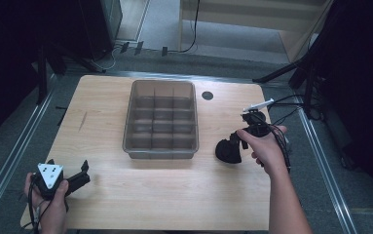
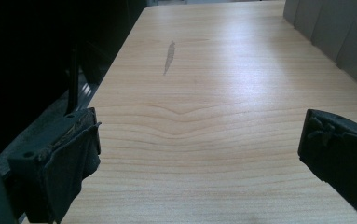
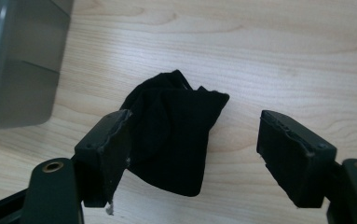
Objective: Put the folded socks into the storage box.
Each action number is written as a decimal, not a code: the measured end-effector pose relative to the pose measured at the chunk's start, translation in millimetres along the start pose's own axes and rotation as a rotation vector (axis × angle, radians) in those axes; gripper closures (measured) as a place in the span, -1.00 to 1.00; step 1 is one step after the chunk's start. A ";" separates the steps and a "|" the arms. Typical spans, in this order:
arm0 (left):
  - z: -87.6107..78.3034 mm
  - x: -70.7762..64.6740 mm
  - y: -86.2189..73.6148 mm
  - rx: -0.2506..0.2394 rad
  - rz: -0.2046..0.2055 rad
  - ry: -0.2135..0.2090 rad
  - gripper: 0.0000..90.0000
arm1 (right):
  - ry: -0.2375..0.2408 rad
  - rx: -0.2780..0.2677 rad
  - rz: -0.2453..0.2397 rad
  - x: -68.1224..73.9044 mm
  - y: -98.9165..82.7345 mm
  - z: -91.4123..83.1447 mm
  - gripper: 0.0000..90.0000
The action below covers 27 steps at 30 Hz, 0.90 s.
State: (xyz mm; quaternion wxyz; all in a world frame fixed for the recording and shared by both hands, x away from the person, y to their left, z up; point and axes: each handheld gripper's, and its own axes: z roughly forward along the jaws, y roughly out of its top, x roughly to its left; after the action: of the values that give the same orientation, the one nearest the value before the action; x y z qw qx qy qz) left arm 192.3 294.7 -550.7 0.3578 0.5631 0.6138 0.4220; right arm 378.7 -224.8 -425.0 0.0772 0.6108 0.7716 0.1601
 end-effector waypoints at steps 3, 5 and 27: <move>0.2 0.3 0.0 -0.001 -0.001 -0.002 -1.00 | -0.008 0.049 0.034 1.6 5.2 6.7 -0.38; 0.3 0.5 0.1 0.002 -0.002 -0.005 -1.00 | -0.020 0.081 0.040 3.5 7.3 12.7 -0.37; 1.0 0.0 0.4 0.007 0.005 -0.012 -1.00 | -0.085 0.217 0.083 21.2 -1.7 79.0 -0.17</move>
State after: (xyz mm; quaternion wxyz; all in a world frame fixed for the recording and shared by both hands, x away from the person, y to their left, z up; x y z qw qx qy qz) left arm 193.3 294.8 -550.7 0.3586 0.5682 0.6118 0.4174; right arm 396.9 -192.5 -498.0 0.0366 0.6534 0.7543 0.0527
